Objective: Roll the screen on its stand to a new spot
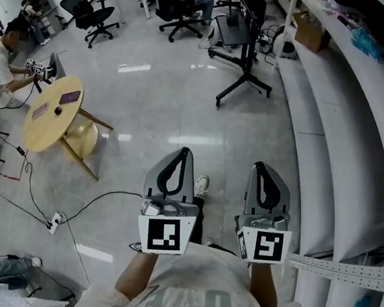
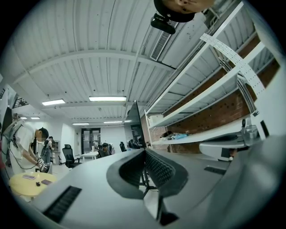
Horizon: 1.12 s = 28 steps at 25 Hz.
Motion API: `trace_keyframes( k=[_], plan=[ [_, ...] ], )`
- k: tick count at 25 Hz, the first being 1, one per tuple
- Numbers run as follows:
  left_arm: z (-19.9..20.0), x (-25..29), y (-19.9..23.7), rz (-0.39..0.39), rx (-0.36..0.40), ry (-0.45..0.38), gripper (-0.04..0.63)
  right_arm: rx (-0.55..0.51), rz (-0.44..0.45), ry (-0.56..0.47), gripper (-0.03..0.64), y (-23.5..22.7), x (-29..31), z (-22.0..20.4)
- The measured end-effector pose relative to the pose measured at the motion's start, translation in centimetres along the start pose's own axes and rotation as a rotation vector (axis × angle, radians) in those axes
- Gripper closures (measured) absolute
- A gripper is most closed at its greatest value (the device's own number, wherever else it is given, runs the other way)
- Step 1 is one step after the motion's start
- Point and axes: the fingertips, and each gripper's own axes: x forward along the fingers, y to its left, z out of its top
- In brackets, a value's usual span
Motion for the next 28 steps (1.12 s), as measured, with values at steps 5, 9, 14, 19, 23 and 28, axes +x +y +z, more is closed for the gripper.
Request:
trace_keyframes(
  k=[5,9,14,19,23,28],
  plan=[
    [-1.2,3.9,1.1,-0.012,-0.027,-0.032,0.581,-0.048,0.002,-0.008,0.588,-0.8,3.2,-1.0],
    [-3.1,8.5,2.6,-0.015,-0.052,-0.05,0.581,-0.063,0.009,0.0,0.588,-1.9,8.1,-3.0],
    [-4.0,16.5,6.6,-0.014,-0.063,-0.061,0.581,-0.105,0.02,-0.012,0.588,-3.0,17.2,-3.1],
    [-3.6,27.7,11.9,-0.028,-0.059,-0.095,0.581,-0.14,-0.015,-0.045,0.588,-5.4,28.9,-2.4],
    [-2.4,36.4,15.8,-0.045,-0.072,-0.128,0.581,-0.14,-0.04,-0.07,0.588,-7.3,37.7,-1.2],
    [-3.7,44.4,17.9,-0.096,-0.11,-0.121,0.581,-0.156,-0.073,-0.05,0.588,-9.5,45.1,-2.6]
  ],
)
